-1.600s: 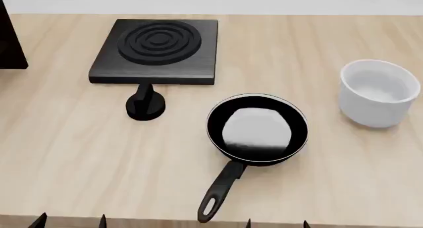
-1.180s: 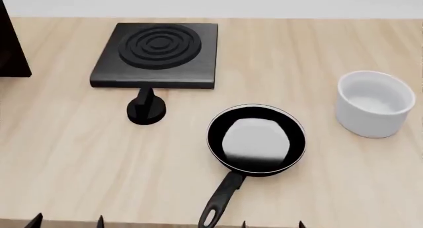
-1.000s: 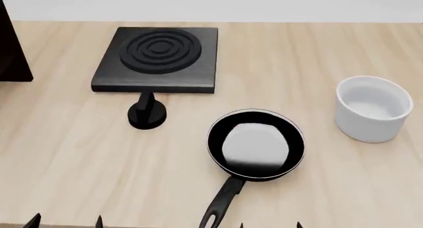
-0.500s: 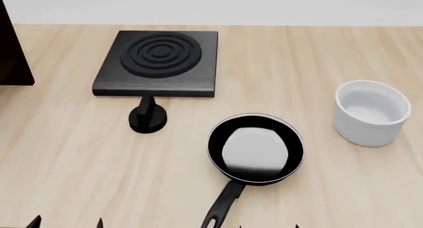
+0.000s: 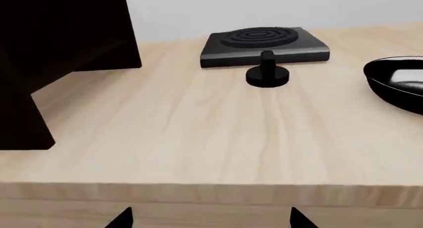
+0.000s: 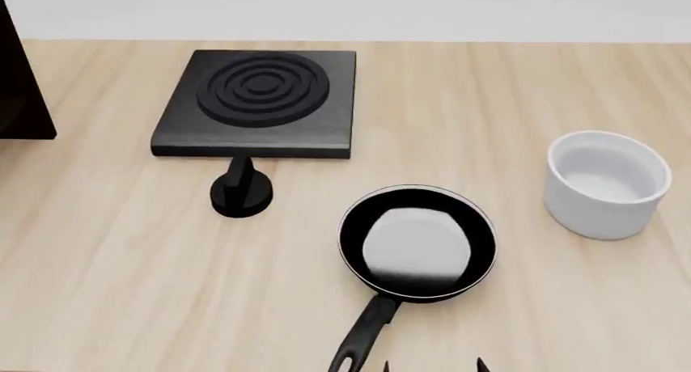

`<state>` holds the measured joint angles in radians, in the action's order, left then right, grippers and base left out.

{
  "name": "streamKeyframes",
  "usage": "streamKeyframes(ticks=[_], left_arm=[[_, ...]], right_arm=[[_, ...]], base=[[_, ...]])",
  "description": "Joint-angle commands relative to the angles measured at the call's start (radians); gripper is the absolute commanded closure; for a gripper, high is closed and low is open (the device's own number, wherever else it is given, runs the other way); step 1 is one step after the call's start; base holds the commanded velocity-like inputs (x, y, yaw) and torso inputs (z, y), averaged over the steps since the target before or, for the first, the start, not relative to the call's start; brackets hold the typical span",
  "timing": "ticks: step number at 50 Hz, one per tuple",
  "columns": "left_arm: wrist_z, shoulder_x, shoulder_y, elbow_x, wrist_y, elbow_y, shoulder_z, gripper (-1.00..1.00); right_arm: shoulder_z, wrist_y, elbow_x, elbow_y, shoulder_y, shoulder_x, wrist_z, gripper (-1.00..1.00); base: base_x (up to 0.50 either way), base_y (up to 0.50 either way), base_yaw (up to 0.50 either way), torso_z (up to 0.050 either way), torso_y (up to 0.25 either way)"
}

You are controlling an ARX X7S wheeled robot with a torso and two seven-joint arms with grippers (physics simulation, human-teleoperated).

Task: Put the frying pan under the cabinet shelf.

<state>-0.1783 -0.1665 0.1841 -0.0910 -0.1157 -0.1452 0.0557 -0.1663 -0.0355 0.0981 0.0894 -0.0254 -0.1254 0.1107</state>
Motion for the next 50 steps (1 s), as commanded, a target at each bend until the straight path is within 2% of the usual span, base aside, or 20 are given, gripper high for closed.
streamKeyframes(ticks=[1, 4, 8, 13, 14, 18, 20, 21, 22, 26, 37, 50], left_arm=[[-0.066, -0.094, 0.123, 0.005, -0.112, 0.019, -0.112, -1.0], [-0.084, -0.107, 0.143, -0.028, -0.105, 0.054, -0.183, -1.0], [-0.095, -0.131, 0.103, -0.088, -0.053, 0.315, -0.301, -1.0], [-0.066, -0.168, 0.061, -0.081, -0.003, 0.54, -0.311, -1.0], [-0.067, -0.189, 0.029, -0.052, 0.023, 0.667, -0.298, -1.0], [-0.018, -0.223, -0.065, -0.043, 0.132, 0.983, -0.293, -1.0], [-0.053, -0.248, -0.157, -0.003, 0.342, 1.269, -0.283, -1.0], [-0.018, -0.262, -0.21, 0.002, 0.467, 1.419, -0.278, -1.0], [-0.07, -0.271, -0.211, 0.037, 0.373, 1.454, -0.26, -1.0], [-0.046, -0.262, -0.184, 0.042, 0.231, 1.454, -0.302, -1.0], [-0.029, -0.208, -0.148, 0.093, 0.039, 1.454, -0.321, -1.0], [-0.032, -0.204, -0.144, 0.094, 0.032, 1.454, -0.318, -1.0]], right_arm=[[-0.024, -0.013, -0.004, 0.005, 0.011, -0.011, 0.007, -1.0], [-0.023, -0.028, 0.0, 0.026, 0.01, -0.018, 0.011, -1.0], [-0.027, -0.017, 0.003, 0.019, 0.012, -0.021, 0.01, -1.0], [-0.028, -0.014, 0.008, 0.026, 0.005, -0.027, 0.013, -1.0], [-0.027, -0.014, 0.009, 0.028, 0.002, -0.029, 0.014, -1.0], [-0.031, -0.017, 0.009, 0.031, 0.001, -0.033, 0.018, -1.0], [-0.031, -0.021, 0.01, 0.036, 0.001, -0.035, 0.02, -1.0], [-0.03, -0.022, 0.016, 0.04, 0.0, -0.036, 0.018, -1.0], [-0.03, -0.024, 0.017, 0.041, 0.001, -0.037, 0.019, -1.0], [-0.035, -0.025, 0.014, 0.046, 0.001, -0.041, 0.023, -1.0], [-0.041, -0.038, 0.011, 0.061, -0.001, -0.05, 0.038, -1.0], [-0.046, -0.057, 0.012, 0.069, 0.002, -0.059, 0.052, -1.0]], base=[[0.0, 0.0, 0.0, 0.0, 0.0], [0.0, 0.0, 0.0, 0.0, 0.0], [0.0, 0.0, 0.0, 0.0, 0.0], [0.0, 0.0, 0.0, 0.0, 0.0], [0.0, 0.0, 0.0, 0.0, 0.0], [0.0, 0.0, 0.0, 0.0, 0.0], [0.0, 0.0, 0.0, 0.0, 0.0], [0.0, 0.0, 0.0, 0.0, 0.0], [0.0, 0.0, 0.0, 0.0, 0.0], [0.0, 0.0, 0.0, 0.0, 0.0], [0.0, 0.0, 0.0, 0.0, 0.0], [0.0, 0.0, 0.0, 0.0, 0.0]])
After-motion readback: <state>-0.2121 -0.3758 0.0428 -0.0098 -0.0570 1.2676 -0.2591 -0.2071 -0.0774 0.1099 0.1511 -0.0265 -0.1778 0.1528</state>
